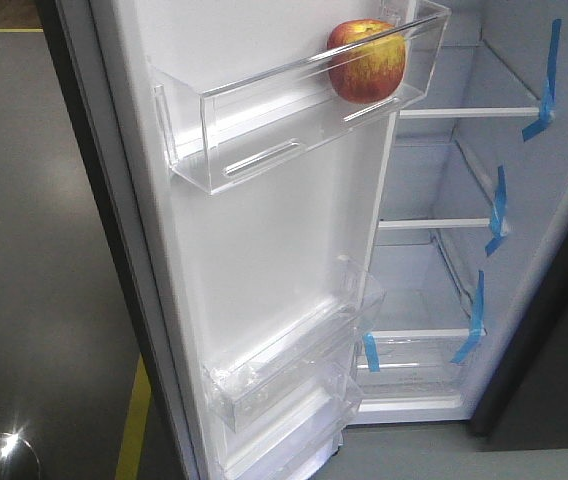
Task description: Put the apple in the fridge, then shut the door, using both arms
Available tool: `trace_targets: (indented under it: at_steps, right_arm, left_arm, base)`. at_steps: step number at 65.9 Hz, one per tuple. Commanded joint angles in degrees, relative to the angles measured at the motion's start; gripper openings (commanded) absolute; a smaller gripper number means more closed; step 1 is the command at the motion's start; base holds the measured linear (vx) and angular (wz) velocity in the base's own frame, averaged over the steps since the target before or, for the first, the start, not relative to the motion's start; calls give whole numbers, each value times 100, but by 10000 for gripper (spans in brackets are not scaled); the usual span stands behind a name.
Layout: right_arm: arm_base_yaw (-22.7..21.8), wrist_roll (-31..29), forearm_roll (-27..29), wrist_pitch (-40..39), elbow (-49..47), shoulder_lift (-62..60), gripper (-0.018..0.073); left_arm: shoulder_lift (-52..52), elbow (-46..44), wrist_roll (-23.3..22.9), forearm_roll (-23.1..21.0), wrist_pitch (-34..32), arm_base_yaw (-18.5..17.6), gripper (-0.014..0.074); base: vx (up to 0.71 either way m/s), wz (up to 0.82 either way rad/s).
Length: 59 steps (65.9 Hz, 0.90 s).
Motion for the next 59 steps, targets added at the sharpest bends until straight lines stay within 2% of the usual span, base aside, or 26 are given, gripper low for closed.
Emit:
trace_targets:
  at_steps: [1,9,15,25,29,36,42,55,59]
  right_arm:
    - [-9,-30,97,-299,-126,84,558]
    - [-9,-30,97,-299,-126,84,558]
    - [-9,-30,97,-288,-126,84,558]
    - [-9,-30,102,-283,-126,84,558]
    - [-9,-30,102,-283,-126,84,558]
    - [-9,-30,102,-283,-126,84,558]
    - [-9,-30,102,-283,-126,84,558]
    - [-9,-30,102,-283,-126,84,558]
    - [-9,-30,102,-283,-126,84,558]
  left_arm:
    - [-6,142,-41,-12,-415,21,-6]
    - [-6,142,-81,-64,-724,21,-6]
    - [-6,142,-356,-304,-986,21,-6]
    - [-1,49,-739,-583,-1965,21,-6]
    - [24,-171,-761,-687,-2020,21,-6]
    - [258,-833,-730,-647,-1572,21,-6]
    - [749,-1481,-560,-633,-930,21,-6]
    - [2200,-2828,127,-613,504,21,-6]
    - [2695,-3148,194,-613,862,21,-6]
  base:
    - [0,0]
    - [0,0]
    - [0,0]
    - [0,0]
    - [0,0]
    - [0,0]
    - [0,0]
    - [0,0]
    - [0,0]
